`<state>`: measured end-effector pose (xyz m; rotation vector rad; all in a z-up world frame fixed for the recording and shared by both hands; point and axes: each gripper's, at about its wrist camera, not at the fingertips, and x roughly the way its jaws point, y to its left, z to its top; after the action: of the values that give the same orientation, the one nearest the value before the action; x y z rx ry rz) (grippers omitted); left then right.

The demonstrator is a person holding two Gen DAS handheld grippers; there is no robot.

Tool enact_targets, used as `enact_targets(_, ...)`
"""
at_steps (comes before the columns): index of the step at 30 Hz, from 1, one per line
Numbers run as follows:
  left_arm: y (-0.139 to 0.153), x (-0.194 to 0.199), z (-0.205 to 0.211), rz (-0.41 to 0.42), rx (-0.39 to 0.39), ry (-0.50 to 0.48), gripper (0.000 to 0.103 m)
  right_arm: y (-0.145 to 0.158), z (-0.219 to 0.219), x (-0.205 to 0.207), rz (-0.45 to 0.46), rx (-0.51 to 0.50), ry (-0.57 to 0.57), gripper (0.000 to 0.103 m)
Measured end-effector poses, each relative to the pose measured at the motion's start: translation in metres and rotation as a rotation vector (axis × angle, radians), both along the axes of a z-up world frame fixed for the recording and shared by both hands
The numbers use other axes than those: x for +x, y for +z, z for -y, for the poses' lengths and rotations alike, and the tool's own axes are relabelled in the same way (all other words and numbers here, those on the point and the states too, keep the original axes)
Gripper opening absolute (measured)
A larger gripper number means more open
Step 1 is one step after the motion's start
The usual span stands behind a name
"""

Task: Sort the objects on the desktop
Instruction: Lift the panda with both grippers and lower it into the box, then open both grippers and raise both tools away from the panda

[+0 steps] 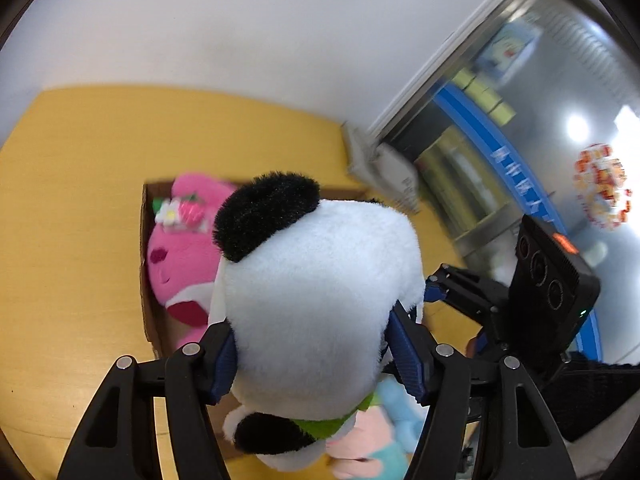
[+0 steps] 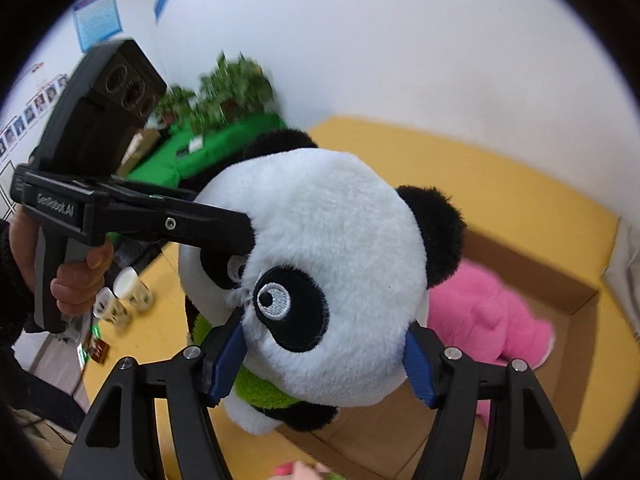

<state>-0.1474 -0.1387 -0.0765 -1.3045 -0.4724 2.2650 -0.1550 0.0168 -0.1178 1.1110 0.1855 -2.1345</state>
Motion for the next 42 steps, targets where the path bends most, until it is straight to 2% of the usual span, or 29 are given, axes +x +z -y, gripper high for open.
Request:
enact_targets(4,-0.077,-0.021,-0.002,0.162,-0.076,0.022,0.072,-0.074,0.011,-0.019,0.173,0.053,0.004,0.068)
enact_targets(6,-0.094,-0.02,-0.004,0.181,-0.107,0.015,0.075,-0.094,0.017,-0.019,0.213,0.074,0.006,0.069)
enact_targets(8,-0.102,-0.018,-0.003,0.181,-0.123,0.005,0.08,-0.102,0.018,-0.021,0.235,0.07,0.002,0.076)
enact_targets(10,-0.102,-0.017,-0.002,0.18,-0.127,0.001,0.083,-0.101,0.014,-0.021,0.238,0.065,0.004,0.079)
enact_targets(13,-0.095,-0.015,-0.001,0.175,-0.124,0.002,0.083,-0.075,-0.004,-0.005,0.189,0.061,0.012,0.079)
enact_targets(15,-0.084,-0.008,0.001,0.157,-0.138,0.016,0.083,-0.049,-0.022,-0.003,0.149,0.001,-0.005,0.079)
enact_targets(18,-0.068,0.01,0.011,0.135,-0.131,0.054,0.081,-0.017,-0.04,-0.028,0.122,-0.119,-0.062,0.078)
enact_targets(20,-0.059,0.018,0.014,0.118,-0.13,0.067,0.081,-0.008,-0.038,-0.046,0.113,-0.154,-0.077,0.061)
enact_targets(21,-0.055,0.02,0.013,0.109,-0.133,0.068,0.081,-0.01,-0.029,-0.054,0.115,-0.142,-0.068,0.056)
enact_targets(23,-0.047,0.023,0.011,0.092,-0.138,0.07,0.081,-0.03,0.007,-0.064,0.14,-0.058,-0.014,0.029)
enact_targets(27,-0.031,0.028,0.008,0.058,-0.149,0.074,0.081,-0.072,0.038,-0.064,0.18,0.039,-0.003,0.029)
enact_targets(30,-0.019,0.032,0.006,0.032,-0.156,0.077,0.081,-0.076,0.034,-0.065,0.215,0.042,-0.054,0.031)
enact_targets(33,-0.01,0.035,0.001,0.011,-0.167,0.082,0.082,-0.058,0.023,-0.06,0.21,0.078,-0.077,0.041)
enact_targets(36,-0.006,0.037,-0.003,0.007,-0.168,0.113,0.084,-0.026,-0.001,-0.054,0.185,0.023,-0.176,0.065)
enact_targets(37,-0.005,0.041,-0.003,0.003,-0.173,0.124,0.088,-0.015,-0.01,-0.049,0.169,0.007,-0.211,0.077)
enact_targets(40,0.004,0.052,-0.012,-0.023,-0.212,0.166,0.097,0.014,-0.039,-0.027,0.11,0.003,-0.309,0.084)
enact_targets(42,0.013,0.06,-0.018,-0.04,-0.224,0.21,0.103,0.028,-0.055,-0.008,0.065,0.047,-0.361,0.095)
